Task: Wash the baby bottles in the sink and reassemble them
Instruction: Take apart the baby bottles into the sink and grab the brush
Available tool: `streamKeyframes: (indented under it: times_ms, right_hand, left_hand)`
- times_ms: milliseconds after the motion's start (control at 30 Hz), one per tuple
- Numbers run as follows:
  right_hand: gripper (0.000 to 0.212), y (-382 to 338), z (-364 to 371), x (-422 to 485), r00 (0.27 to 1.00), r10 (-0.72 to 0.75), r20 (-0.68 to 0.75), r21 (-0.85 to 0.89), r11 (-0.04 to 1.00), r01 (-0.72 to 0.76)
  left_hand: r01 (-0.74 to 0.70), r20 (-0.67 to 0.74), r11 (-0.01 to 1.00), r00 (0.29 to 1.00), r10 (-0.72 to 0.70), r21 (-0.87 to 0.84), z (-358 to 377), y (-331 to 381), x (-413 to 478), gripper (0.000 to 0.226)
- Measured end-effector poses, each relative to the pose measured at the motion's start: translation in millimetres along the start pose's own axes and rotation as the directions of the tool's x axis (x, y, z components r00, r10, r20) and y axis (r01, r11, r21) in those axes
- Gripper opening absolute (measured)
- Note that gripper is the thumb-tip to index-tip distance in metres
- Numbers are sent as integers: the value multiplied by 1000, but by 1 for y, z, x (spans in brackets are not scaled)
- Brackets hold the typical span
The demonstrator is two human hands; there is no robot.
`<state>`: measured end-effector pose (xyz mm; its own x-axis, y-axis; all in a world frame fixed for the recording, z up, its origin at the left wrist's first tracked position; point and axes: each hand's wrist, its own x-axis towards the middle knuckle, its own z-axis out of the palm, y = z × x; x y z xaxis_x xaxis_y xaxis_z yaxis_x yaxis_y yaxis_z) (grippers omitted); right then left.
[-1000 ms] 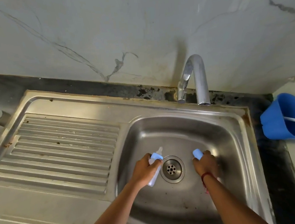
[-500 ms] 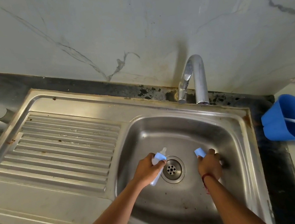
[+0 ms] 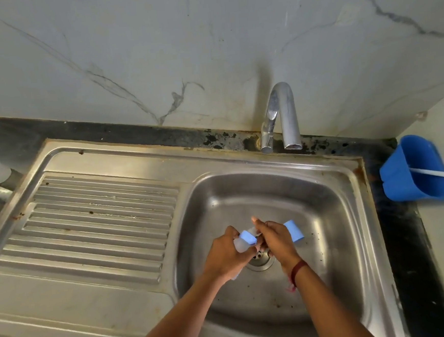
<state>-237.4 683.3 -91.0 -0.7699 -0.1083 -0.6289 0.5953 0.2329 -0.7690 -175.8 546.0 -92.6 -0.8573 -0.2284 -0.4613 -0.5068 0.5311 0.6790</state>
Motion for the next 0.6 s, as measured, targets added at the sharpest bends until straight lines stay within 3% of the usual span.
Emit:
streamKeyframes:
  times_ms: [100, 367, 600]
  right_hand:
    - [45, 0, 3, -4, 999, -50, -9, -121, 991, 48]
    - [51, -10, -2, -18, 988, 28, 151, -190, 982, 1]
    - [37, -7, -9, -16, 966, 27, 258, -174, 985, 19]
  left_hand:
    - [-63, 9, 997, 998, 62, 45, -3, 1, -4, 52]
    - [-144, -18, 985, 989, 146, 95, -7, 3, -10, 48]
    - [-204, 15, 963, 979, 204, 175, -15, -5, -9, 44]
